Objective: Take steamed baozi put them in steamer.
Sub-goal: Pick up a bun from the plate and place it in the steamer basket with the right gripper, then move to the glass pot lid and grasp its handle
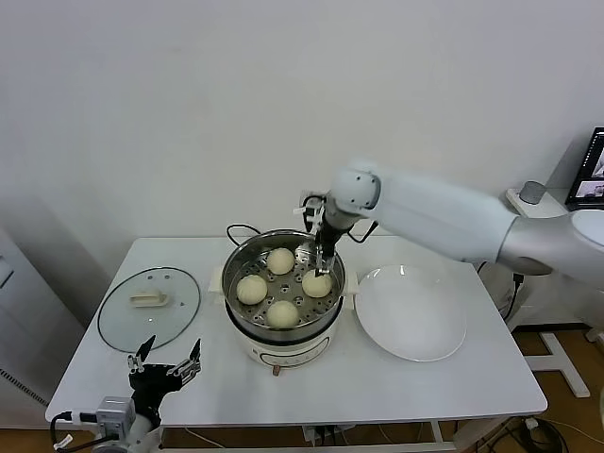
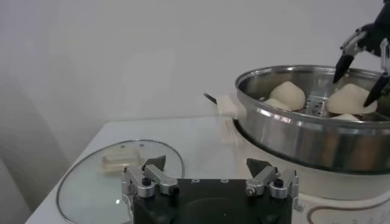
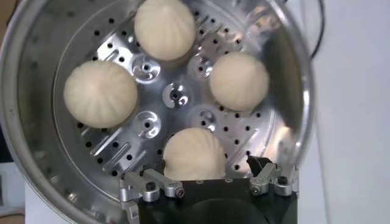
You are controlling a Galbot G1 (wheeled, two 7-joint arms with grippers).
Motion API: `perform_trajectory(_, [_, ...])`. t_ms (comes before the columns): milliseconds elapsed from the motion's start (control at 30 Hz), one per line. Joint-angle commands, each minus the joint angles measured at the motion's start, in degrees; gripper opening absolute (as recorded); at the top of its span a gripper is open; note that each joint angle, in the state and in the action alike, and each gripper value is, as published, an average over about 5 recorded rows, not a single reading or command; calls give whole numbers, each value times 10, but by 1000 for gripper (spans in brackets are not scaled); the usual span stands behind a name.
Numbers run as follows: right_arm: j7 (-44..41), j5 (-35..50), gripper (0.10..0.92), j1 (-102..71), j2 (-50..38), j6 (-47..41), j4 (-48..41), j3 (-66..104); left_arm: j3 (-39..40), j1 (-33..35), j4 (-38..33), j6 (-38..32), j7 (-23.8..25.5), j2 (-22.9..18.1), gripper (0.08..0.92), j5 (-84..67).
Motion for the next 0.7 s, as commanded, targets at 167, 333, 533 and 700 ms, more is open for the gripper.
perform_trajectory(167, [159, 136, 823, -75, -173, 86, 116, 245, -13, 2, -18, -25, -5, -28, 823, -62])
perform_trajectory(333, [254, 159, 823, -255, -231, 151, 171, 448, -8, 8, -24, -59, -16, -28, 823, -66])
perform_trajectory(533, [329, 121, 823, -559, -217, 250, 231, 730, -2, -4, -24, -89, -21, -28, 823, -55])
perform_trajectory(700, [346, 88, 823, -757, -118, 313, 235, 929, -9, -37, -12, -84, -31, -28, 823, -47])
